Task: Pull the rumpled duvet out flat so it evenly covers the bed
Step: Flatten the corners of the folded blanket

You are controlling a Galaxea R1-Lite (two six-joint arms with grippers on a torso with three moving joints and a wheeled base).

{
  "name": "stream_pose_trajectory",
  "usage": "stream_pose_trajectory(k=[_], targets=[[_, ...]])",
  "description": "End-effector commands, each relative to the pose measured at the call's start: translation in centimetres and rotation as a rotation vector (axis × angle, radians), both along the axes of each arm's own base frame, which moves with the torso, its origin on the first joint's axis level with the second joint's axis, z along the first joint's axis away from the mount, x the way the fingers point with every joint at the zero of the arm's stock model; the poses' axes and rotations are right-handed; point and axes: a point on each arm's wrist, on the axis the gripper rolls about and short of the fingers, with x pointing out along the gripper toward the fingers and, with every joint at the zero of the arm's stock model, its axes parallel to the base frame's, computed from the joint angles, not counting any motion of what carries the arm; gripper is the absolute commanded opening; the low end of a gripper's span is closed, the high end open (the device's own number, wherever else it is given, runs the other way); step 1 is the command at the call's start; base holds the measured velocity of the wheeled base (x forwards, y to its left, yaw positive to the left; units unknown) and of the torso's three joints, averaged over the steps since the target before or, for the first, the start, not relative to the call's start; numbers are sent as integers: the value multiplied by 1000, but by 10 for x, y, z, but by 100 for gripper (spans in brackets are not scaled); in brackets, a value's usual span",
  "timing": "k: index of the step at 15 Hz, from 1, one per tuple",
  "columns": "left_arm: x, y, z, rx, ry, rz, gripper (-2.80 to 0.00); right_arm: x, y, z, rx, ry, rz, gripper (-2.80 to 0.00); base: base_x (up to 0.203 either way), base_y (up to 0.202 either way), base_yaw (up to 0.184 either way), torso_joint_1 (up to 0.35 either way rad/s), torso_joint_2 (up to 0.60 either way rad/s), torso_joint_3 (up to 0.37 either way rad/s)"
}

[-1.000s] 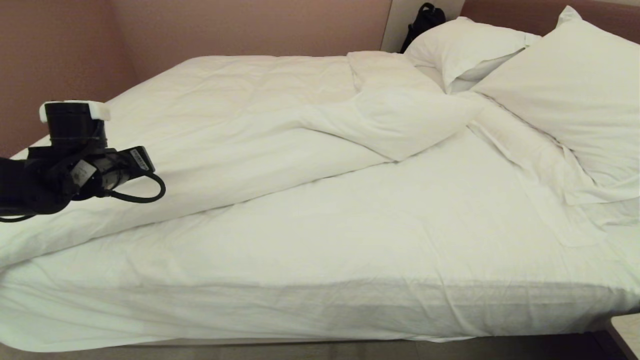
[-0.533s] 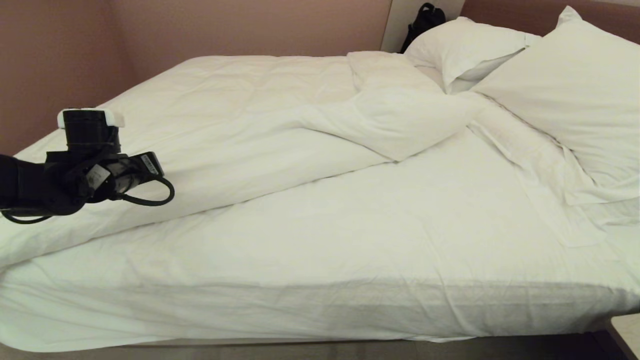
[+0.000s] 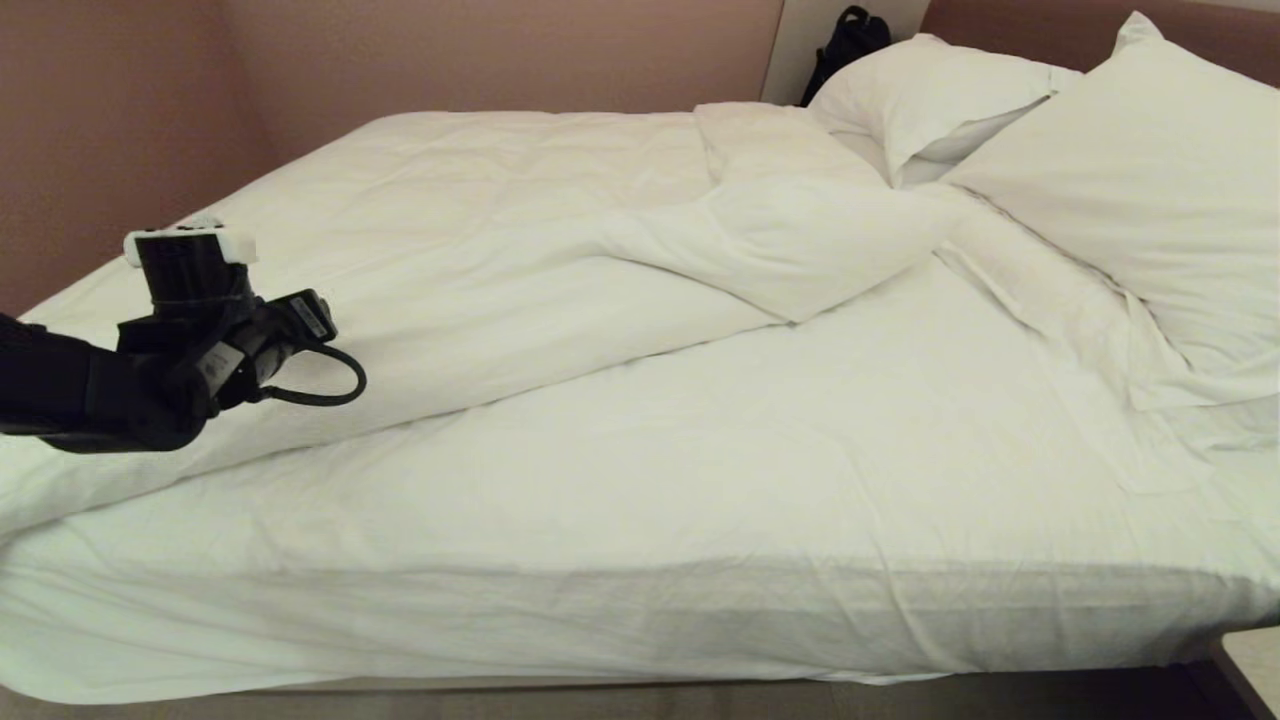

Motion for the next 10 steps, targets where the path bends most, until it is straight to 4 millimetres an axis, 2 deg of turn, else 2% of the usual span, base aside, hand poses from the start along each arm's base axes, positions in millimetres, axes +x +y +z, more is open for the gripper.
stream_pose_trajectory(k=[1,6,8,10], targets=[[8,-1,-15,-3,39,-1,0,0,0,0,0,1,1,-280,0,0,0,0,0,0],[23,-1,-36,-32,82,-10,0,0,0,0,0,1,1,-280,0,0,0,0,0,0],[25,-1,-37,-54,73,-7,0,0,0,0,0,1,1,-280,0,0,0,0,0,0],[36,0,-50,-75,86,0,0,0,0,0,0,1,1,-280,0,0,0,0,0,0]])
